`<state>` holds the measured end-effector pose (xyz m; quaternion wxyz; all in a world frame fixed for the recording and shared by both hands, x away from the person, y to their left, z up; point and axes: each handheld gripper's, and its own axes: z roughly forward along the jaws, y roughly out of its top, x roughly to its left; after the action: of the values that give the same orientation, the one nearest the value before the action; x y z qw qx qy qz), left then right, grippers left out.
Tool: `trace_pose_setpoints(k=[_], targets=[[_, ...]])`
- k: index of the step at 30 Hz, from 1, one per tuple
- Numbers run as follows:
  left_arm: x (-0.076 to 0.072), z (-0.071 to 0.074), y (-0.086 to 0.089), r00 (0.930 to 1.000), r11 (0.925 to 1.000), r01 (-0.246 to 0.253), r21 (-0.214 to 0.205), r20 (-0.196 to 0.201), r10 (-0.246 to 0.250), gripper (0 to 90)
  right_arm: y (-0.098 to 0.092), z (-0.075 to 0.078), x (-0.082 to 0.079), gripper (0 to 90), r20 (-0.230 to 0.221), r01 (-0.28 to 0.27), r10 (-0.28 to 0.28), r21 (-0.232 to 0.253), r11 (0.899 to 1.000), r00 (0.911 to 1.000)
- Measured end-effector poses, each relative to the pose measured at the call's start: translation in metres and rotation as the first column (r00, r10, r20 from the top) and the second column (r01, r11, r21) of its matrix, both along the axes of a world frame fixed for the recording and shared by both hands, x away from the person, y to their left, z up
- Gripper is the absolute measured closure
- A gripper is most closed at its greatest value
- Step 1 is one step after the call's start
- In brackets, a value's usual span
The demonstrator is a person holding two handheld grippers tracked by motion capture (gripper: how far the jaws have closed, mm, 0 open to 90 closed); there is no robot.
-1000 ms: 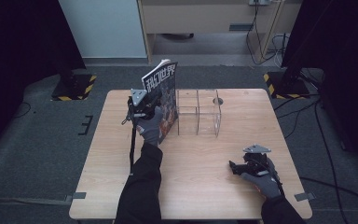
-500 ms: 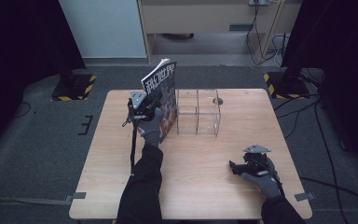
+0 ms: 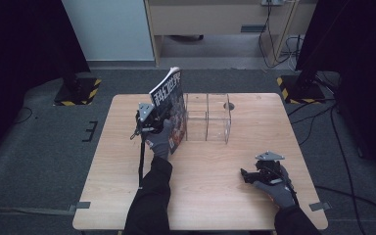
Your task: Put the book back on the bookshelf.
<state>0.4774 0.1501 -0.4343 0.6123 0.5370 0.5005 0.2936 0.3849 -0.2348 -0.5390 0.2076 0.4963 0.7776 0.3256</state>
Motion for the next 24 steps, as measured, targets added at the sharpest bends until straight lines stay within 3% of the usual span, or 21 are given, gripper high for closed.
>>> trace_pose_setpoints(k=[5,15,24], targets=[[-0.006,-0.004,0.006,1.0,1.0,0.006,0.007,-0.004,-0.006,80.5,0.0,0.0,0.0,4.9,0.001,0.002,-0.002,-0.001,1.0,1.0],[-0.014,-0.015,0.024,0.9999,0.9996,-0.004,-0.029,-0.013,0.003,81.0,0.001,0.0,0.0,4.8,-0.001,0.006,-0.006,0.0,1.0,1.0],[-0.018,-0.022,0.03,0.9998,0.9991,-0.01,-0.041,-0.02,0.009,79.9,0.001,0.0,0.0,4.8,0.0,0.008,-0.008,0.0,1.0,1.0]])
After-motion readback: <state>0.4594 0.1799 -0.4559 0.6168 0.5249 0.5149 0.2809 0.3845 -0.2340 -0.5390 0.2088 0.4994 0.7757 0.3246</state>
